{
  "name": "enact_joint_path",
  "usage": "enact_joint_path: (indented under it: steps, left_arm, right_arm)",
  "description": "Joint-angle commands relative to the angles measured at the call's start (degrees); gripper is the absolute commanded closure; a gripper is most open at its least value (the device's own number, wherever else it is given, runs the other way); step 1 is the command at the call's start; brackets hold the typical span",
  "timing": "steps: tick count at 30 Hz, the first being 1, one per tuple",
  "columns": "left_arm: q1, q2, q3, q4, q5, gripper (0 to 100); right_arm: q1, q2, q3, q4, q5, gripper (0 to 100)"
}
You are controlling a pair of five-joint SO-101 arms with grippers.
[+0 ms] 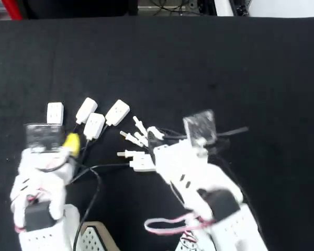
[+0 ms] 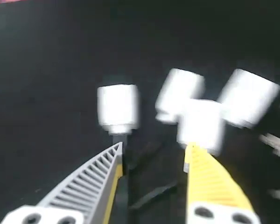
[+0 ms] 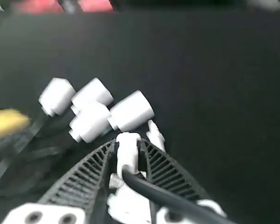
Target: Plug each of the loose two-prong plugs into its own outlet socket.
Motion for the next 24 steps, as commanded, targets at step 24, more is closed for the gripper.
enact_joint_path:
  steps: [24]
  left_arm:
    - [-11.03, 99.96, -68.97, 6.86, -11.16, 66]
  right_arm:
    - [12.92, 34.68, -17.71, -0.26, 29.27, 98.6]
